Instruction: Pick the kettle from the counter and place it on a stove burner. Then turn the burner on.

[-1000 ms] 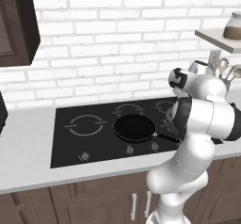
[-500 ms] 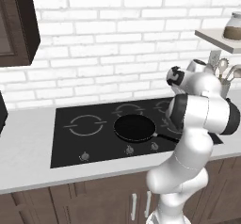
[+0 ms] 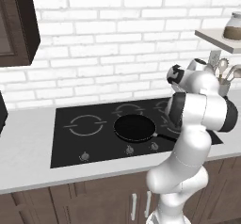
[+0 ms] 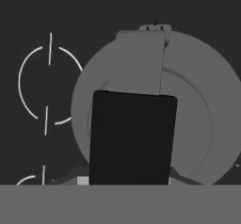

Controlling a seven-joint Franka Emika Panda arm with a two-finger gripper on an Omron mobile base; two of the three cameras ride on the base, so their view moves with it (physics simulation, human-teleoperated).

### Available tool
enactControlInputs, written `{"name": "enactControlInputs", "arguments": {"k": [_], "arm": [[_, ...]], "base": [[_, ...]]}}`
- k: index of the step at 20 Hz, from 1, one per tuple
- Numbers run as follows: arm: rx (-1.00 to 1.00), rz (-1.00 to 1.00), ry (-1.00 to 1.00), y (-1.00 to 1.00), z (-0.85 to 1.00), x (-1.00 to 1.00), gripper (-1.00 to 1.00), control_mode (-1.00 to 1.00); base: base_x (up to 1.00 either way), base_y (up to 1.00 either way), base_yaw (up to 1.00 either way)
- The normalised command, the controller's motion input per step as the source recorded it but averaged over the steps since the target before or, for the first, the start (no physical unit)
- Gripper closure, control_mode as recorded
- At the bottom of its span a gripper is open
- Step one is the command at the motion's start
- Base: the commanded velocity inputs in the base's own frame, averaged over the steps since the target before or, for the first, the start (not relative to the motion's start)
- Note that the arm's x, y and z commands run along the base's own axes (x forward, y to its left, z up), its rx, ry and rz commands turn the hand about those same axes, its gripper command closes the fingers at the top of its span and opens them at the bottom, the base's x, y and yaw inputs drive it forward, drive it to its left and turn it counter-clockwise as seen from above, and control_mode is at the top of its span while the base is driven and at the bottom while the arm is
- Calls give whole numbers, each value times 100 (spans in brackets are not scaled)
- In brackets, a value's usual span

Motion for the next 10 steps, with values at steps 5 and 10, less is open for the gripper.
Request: {"name": "enactControlInputs", "arguments": {"k": [5,10], "arm": [[0,0,-7,0,0,28,100,-100],[0,0,-1,0,-9,2,-100,-100]], "base": [[0,0,0],[0,0,0]]}}
